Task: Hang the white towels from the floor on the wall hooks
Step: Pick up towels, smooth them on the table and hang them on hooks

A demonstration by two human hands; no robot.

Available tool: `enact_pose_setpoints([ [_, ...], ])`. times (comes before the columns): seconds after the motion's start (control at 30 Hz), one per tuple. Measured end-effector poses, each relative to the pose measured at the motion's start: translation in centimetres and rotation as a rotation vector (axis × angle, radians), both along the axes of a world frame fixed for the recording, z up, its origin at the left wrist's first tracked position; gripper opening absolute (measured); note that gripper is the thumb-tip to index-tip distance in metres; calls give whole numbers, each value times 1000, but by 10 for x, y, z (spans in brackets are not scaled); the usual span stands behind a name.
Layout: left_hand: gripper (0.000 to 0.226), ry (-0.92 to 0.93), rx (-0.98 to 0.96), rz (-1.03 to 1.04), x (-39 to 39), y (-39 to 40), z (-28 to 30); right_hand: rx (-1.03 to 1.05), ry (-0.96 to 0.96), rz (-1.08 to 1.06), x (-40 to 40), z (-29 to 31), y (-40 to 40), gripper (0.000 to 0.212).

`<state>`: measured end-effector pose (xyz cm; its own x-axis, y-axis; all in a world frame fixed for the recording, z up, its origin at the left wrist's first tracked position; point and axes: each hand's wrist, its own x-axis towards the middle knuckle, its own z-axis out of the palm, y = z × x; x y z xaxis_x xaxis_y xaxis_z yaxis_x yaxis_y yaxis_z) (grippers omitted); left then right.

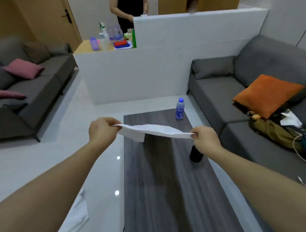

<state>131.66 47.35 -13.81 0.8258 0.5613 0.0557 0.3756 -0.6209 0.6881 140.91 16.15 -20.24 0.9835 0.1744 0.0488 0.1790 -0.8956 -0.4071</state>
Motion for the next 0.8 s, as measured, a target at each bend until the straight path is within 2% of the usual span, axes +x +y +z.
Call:
enact_pose_setpoints([
  [0.17, 8, 173, -45, 1, -71, -50, -73, -38, 164, 70, -57, -71, -54, 30],
  [0.33, 6, 316, -43, -25, -149, -83, -132, -80, 266, 81, -133, -121, -91, 26],
  [0.53, 8, 446, -51, -79, -252, -116, -185, -127, 361, 44, -249, -156, -129, 23],
  [0.7, 14, 583, -75, -116, -350, -140, -208, -140, 450, 51, -346, -173, -158, 18],
  [0.8, 15, 620, -119, -113, -390, -148, -217, -144, 465, 20, -378, -180, -166, 17],
])
